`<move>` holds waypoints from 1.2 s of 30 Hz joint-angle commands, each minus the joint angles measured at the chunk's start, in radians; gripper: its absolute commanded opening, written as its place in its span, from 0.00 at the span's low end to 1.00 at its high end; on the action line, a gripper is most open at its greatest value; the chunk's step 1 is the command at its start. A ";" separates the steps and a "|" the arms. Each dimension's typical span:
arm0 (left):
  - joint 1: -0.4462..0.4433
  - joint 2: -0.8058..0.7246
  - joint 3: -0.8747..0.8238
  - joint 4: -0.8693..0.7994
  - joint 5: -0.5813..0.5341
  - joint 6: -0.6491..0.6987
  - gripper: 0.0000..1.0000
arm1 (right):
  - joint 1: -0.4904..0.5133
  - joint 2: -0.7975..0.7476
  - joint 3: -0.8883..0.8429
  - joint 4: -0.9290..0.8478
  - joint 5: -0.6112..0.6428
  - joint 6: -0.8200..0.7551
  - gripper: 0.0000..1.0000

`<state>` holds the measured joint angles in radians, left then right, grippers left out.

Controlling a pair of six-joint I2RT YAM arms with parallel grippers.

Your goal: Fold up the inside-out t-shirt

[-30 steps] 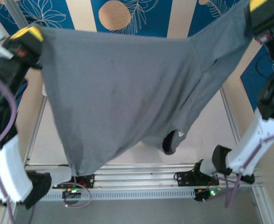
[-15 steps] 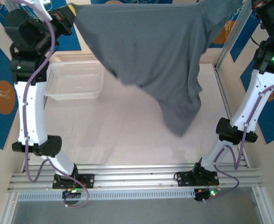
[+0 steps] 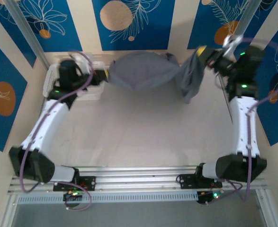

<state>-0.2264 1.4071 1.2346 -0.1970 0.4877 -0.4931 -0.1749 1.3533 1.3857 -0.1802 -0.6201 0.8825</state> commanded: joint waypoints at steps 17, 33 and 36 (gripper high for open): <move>-0.110 -0.106 -0.526 0.092 -0.317 -0.092 0.00 | 0.115 -0.272 -0.633 -0.271 0.403 0.006 0.00; -0.112 -0.757 -0.731 0.027 -0.570 -0.070 0.57 | 0.210 -0.837 -0.642 -0.377 0.643 -0.026 0.85; -0.170 -0.534 -0.579 0.045 -0.456 -0.021 0.55 | 0.107 -0.473 -0.487 -0.476 0.582 -0.057 0.84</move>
<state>-0.3477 0.7345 0.5270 -0.2176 -0.0666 -0.5823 -0.0013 0.6350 0.8169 -0.5915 -0.0521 0.8860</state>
